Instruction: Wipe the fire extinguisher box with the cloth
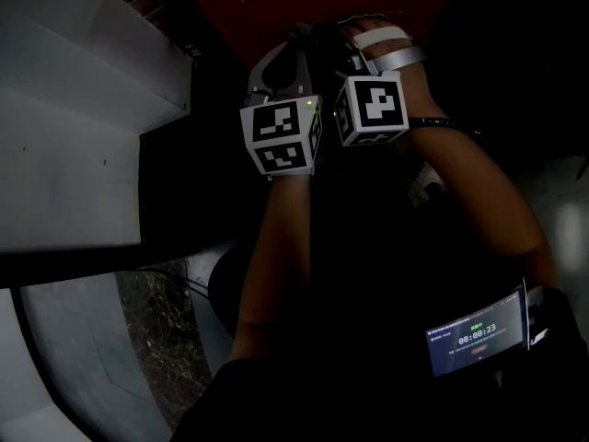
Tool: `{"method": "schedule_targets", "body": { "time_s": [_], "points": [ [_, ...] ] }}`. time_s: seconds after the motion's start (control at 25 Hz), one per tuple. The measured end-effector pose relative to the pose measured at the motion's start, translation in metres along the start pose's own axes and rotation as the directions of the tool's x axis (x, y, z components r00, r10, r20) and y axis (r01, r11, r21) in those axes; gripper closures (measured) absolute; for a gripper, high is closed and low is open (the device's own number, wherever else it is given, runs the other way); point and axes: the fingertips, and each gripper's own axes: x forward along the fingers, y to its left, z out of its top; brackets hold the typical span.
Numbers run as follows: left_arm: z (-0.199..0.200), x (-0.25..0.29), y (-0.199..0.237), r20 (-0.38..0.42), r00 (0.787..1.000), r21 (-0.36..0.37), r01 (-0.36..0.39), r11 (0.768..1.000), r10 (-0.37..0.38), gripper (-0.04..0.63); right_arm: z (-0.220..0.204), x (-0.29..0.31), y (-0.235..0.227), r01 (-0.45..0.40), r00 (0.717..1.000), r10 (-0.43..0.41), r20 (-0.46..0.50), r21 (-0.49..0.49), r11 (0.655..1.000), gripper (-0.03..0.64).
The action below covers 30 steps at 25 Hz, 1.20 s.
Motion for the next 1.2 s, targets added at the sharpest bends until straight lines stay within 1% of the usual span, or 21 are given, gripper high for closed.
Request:
{"method": "schedule_targets", "body": {
  "time_s": [0.08, 0.16, 0.24, 0.36, 0.44, 0.52, 0.64, 0.8, 0.88, 0.96, 1.2],
  "points": [
    [0.001, 0.002, -0.017, -0.006, 0.999, -0.009, 0.041, 0.999, -0.041, 0.592, -0.009, -0.004, -0.001, -0.004, 1.0, 0.004, -0.019, 0.0, 1.0, 0.584],
    [0.001, 0.004, -0.03, -0.014, 0.997, -0.012, 0.076, 0.997, -0.076, 0.592, -0.015, -0.008, -0.006, 0.014, 0.999, -0.014, -0.03, -0.008, 1.0, 0.584],
    [0.003, 0.006, -0.037, -0.011, 0.995, -0.015, 0.095, 0.995, -0.096, 0.592, -0.022, -0.011, -0.008, 0.026, 0.999, -0.027, -0.043, -0.016, 1.0, 0.584],
    [0.007, 0.01, -0.05, -0.001, 0.992, -0.025, 0.127, 0.992, -0.127, 0.592, -0.036, -0.017, -0.009, 0.022, 0.998, -0.022, -0.063, -0.003, 1.0, 0.584],
    [0.007, 0.013, -0.061, 0.0, 0.989, -0.015, 0.15, 0.989, -0.151, 0.592, -0.051, -0.021, -0.005, 0.006, 0.996, -0.005, -0.094, 0.007, 1.0, 0.584],
    [0.009, 0.015, -0.069, 0.009, 0.987, 0.014, 0.163, 0.987, -0.163, 0.592, -0.067, -0.026, -0.004, -0.003, 0.991, 0.004, -0.131, 0.006, 1.0, 0.584],
    [0.009, 0.016, -0.08, 0.011, 0.983, 0.042, 0.184, 0.982, -0.185, 0.592, -0.082, -0.036, -0.012, 0.025, 0.987, -0.026, -0.158, -0.007, 1.0, 0.584],
    [0.006, 0.015, -0.093, -0.002, 0.977, 0.044, 0.214, 0.976, -0.214, 0.592, -0.103, -0.047, -0.015, 0.03, 0.981, -0.029, -0.194, 0.003, 1.0, 0.584],
    [0.003, 0.014, -0.099, -0.016, 0.973, 0.028, 0.231, 0.972, -0.231, 0.592, -0.114, -0.051, -0.017, 0.034, 0.977, -0.031, -0.212, 0.01, 0.999, 0.584],
    [0.002, 0.014, -0.102, -0.024, 0.971, 0.008, 0.239, 0.971, -0.239, 0.592, -0.124, -0.055, -0.018, 0.04, 0.973, -0.037, -0.228, 0.008, 0.999, 0.584],
    [-0.011, 0.017, -0.096, -0.045, 0.976, -0.025, 0.213, 0.977, -0.214, 0.592, -0.157, -0.07, -0.026, 0.052, 0.957, -0.047, -0.287, 0.009, 0.999, 0.584]
  ]
}}
